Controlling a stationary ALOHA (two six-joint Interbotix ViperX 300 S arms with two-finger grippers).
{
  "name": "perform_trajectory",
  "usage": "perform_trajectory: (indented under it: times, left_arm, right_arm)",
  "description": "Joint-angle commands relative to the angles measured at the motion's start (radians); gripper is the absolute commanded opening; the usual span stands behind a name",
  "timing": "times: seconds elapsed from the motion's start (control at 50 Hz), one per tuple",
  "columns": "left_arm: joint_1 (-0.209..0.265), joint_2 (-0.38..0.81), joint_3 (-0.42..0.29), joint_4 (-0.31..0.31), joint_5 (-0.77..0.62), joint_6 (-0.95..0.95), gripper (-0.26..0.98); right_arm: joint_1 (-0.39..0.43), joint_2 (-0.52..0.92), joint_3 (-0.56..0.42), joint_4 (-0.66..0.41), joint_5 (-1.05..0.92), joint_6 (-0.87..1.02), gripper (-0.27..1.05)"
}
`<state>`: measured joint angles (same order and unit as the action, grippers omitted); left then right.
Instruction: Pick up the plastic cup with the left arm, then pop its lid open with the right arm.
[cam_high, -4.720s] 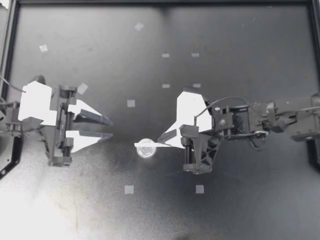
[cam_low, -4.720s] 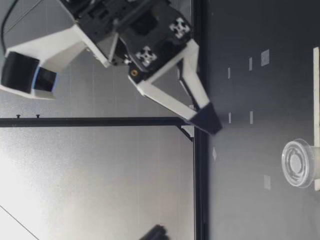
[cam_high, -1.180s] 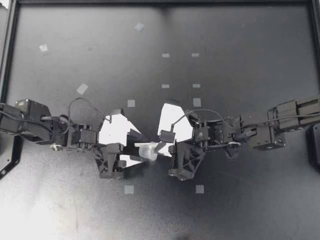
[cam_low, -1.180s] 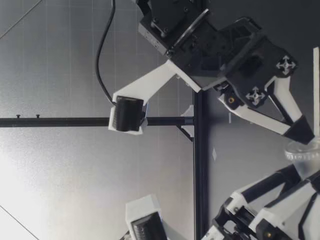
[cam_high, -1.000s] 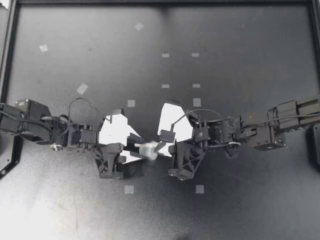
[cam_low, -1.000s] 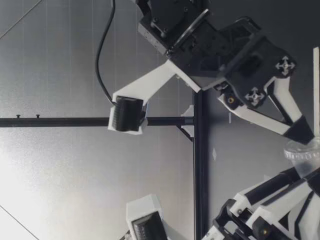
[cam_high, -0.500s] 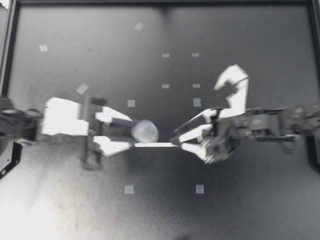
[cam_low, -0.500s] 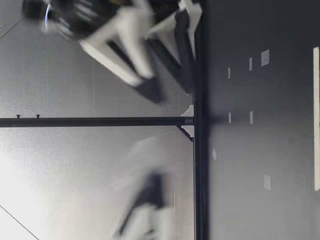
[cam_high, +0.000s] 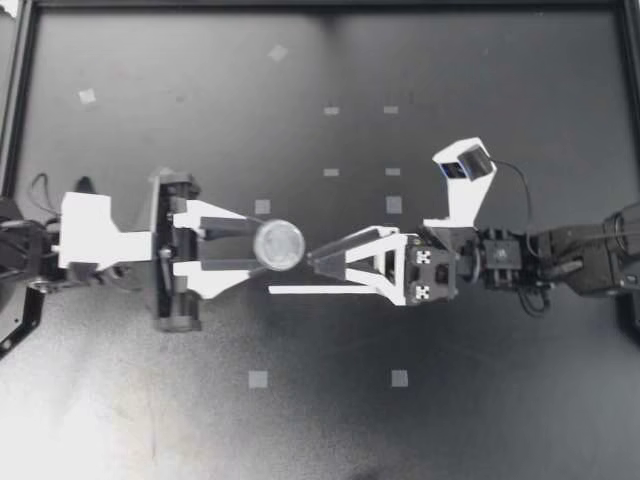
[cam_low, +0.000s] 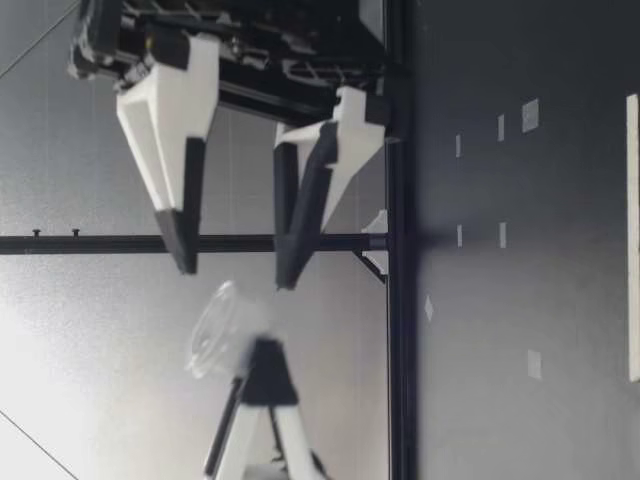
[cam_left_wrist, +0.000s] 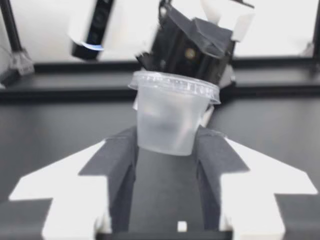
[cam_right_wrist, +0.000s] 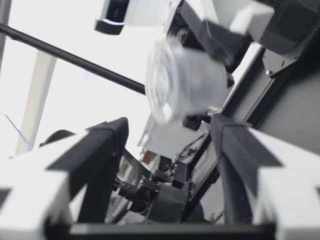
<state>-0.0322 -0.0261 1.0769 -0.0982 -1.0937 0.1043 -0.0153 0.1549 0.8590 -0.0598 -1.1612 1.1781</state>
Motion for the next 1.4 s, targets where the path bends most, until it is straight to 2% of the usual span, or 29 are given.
perform_trajectory:
  times: [0.0,0.22,0.44,0.56,0.66,0.74,0.84,0.96,1.16,1.38]
  left_arm:
    - [0.000,-0.002,-0.029,-0.002,0.017,0.002,0.09]
    - [0.000,0.015,-0.038,-0.003,0.021,-0.003,0.09]
    - [0.000,0.017,-0.031,-0.002,0.025,-0.009,0.09]
    - [-0.002,0.017,-0.034,-0.003,0.028,-0.025,0.09]
    - [0.000,0.015,-0.035,-0.003,0.028,-0.058,0.09]
    - [0.000,0.015,-0.040,-0.003,0.028,-0.098,0.09]
    - [0.000,0.015,-0.041,-0.003,0.028,-0.155,0.09]
    - [0.000,0.017,-0.038,-0.003,0.028,-0.199,0.09]
    - [-0.002,0.015,-0.041,-0.003,0.051,-0.218,0.09]
    - [0.000,-0.014,-0.069,-0.003,0.118,-0.301,0.09]
  right_arm:
    - [-0.023,-0.060,-0.028,-0.031,0.003,-0.002,0.66]
    - [-0.058,-0.183,-0.060,-0.175,-0.074,-0.017,0.66]
    - [-0.107,-0.298,-0.002,-0.261,-0.011,-0.060,0.66]
    - [-0.163,-0.368,0.011,-0.397,0.117,-0.101,0.65]
    - [-0.166,-0.393,-0.005,-0.551,0.337,-0.236,0.65]
    - [-0.155,-0.385,-0.009,-0.621,0.494,-0.356,0.65]
    - [-0.141,-0.359,-0.009,-0.627,0.594,-0.495,0.65]
    - [-0.137,-0.325,-0.006,-0.617,0.552,-0.615,0.65]
    - [-0.137,-0.282,-0.003,-0.598,0.474,-0.646,0.65]
    - [-0.137,-0.325,0.003,-0.597,0.480,-0.670,0.65]
